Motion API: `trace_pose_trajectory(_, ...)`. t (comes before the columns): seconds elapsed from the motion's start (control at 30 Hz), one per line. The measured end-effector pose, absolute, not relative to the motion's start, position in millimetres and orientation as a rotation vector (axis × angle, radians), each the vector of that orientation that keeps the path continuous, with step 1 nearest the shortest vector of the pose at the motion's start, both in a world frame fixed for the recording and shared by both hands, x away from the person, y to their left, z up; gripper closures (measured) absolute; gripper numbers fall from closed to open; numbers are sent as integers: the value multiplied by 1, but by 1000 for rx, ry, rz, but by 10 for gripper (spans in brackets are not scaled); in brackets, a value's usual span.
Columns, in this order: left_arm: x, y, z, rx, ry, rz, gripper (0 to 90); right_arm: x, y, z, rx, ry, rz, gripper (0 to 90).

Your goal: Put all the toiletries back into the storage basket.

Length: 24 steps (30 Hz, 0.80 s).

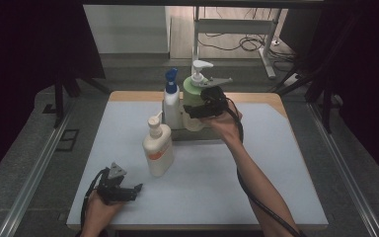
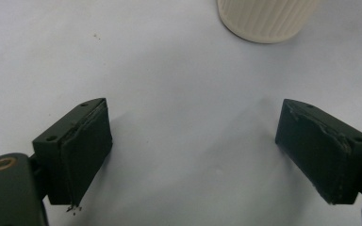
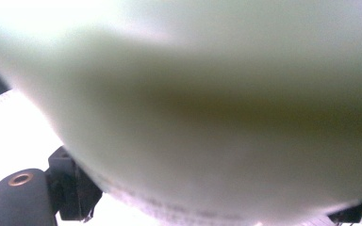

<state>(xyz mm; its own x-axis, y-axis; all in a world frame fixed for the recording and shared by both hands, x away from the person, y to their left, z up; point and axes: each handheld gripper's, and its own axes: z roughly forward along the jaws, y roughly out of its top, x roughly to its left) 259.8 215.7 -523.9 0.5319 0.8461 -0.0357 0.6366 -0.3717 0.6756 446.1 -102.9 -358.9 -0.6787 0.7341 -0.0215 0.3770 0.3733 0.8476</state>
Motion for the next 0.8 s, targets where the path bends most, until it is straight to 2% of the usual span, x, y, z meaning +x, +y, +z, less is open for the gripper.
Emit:
trace_pose_trajectory(0.33,260,216,-524,2129,1196,422,109,465,-100,-372,982,2223,1198,126)
trace_pose_trajectory(0.8,260,216,-524,2129,1196,422,109,472,-97,-402,985,2229,1166,126)
